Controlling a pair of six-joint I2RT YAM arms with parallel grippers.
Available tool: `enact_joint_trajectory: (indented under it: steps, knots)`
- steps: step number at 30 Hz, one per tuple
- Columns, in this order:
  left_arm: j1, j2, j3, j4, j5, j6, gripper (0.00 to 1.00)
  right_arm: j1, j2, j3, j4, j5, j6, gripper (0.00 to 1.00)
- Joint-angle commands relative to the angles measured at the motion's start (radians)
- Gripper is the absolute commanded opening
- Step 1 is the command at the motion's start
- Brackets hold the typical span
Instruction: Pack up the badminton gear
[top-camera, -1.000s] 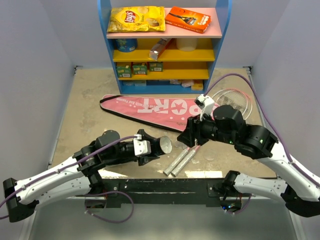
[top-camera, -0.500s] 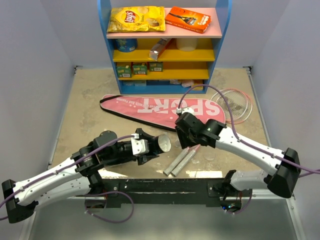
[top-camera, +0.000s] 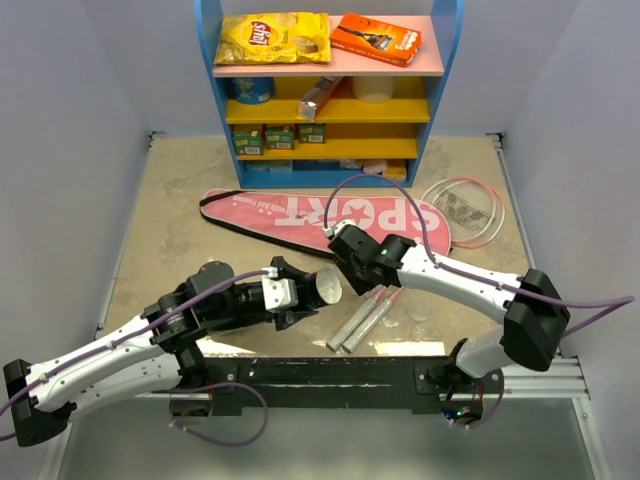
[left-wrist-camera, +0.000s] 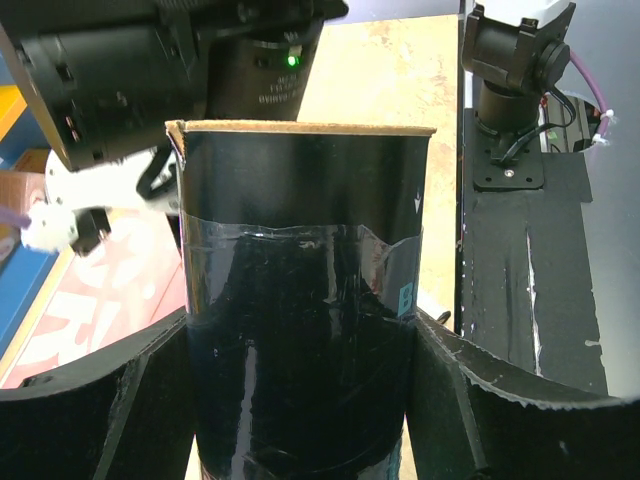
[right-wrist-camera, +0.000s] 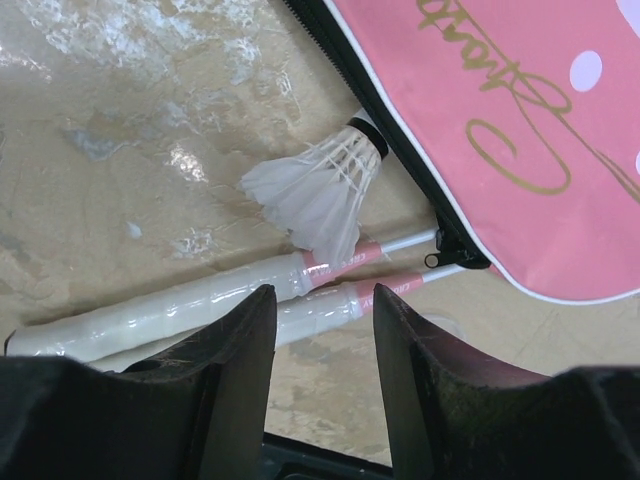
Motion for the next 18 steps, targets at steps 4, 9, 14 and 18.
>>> enact_joint_trajectory:
  steps: [4, 9, 14, 18]
  knots:
    - [-0.004, -0.018, 0.008, 0.066, 0.013, -0.012, 0.00, 0.055, 0.054, 0.027, 0.039, 0.055, -0.086, 0.46]
    - [-0.003, -0.015, 0.007, 0.064, 0.016, -0.010, 0.00, 0.064, 0.114, 0.030, 0.056, 0.110, -0.085, 0.46]
    - [-0.004, -0.015, 0.005, 0.066, 0.019, -0.012, 0.00, 0.062, 0.148, 0.024, 0.082, 0.202, -0.079, 0.45]
    - [-0.003, -0.012, 0.004, 0.066, 0.018, -0.010, 0.00, 0.062, 0.177, 0.021, 0.103, 0.236, -0.079, 0.43]
